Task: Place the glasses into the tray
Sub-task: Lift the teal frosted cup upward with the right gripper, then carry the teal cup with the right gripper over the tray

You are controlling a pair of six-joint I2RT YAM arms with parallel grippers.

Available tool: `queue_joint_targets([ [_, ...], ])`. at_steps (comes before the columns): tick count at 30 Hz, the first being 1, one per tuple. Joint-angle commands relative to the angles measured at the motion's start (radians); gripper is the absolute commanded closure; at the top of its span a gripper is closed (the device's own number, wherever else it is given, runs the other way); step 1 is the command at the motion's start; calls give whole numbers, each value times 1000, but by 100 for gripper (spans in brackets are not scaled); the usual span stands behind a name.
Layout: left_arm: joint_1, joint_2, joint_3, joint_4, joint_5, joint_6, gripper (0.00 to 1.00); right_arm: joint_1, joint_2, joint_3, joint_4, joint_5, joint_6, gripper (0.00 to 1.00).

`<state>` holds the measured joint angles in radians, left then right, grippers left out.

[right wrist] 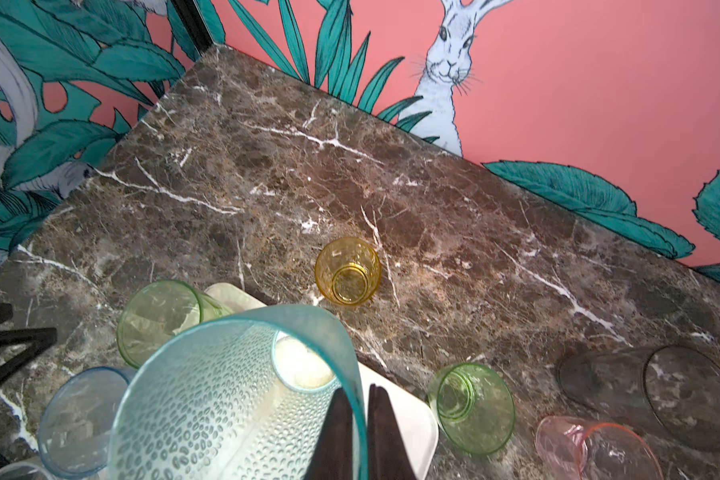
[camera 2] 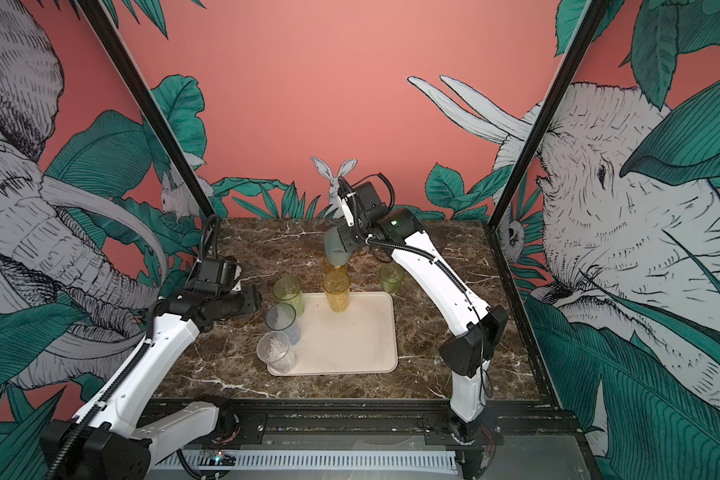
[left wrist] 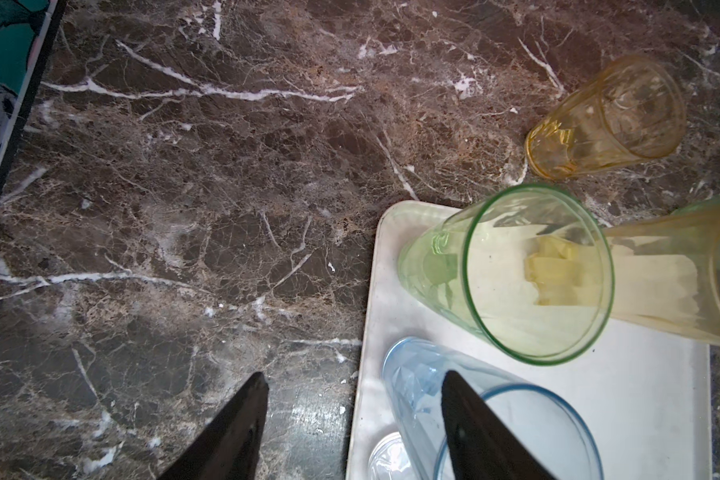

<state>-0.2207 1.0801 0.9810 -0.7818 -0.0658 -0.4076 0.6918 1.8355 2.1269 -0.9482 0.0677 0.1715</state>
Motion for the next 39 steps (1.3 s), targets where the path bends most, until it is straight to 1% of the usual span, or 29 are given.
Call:
queue_joint_targets([
  [1,6,3,4,4,-1,-8,32,-3,-79,-64,53,17,-1,100],
  [11,6,17,8,6,-5,-6,32,-4,-226,-296,110,-21,-19,100],
  [12,6,19,8,6,-6,-6,32,-4,-272,-325,118,-25,-25,100],
  [16,6,23,13,5,-10,-7,32,-4,-354,-443,169,-56,-40,100],
  [22,6,29,19,1,-15,-2,32,-3,-436,-594,204,-89,-63,100],
  [28,7,31,13,0,-21,-3,32,6,-485,-742,278,-157,-52,100],
  [32,6,33,11,1,-22,-3,32,20,-489,-832,338,-161,-19,100],
  [39,6,35,1,9,-17,-6,32,70,-442,-953,480,-134,64,100],
])
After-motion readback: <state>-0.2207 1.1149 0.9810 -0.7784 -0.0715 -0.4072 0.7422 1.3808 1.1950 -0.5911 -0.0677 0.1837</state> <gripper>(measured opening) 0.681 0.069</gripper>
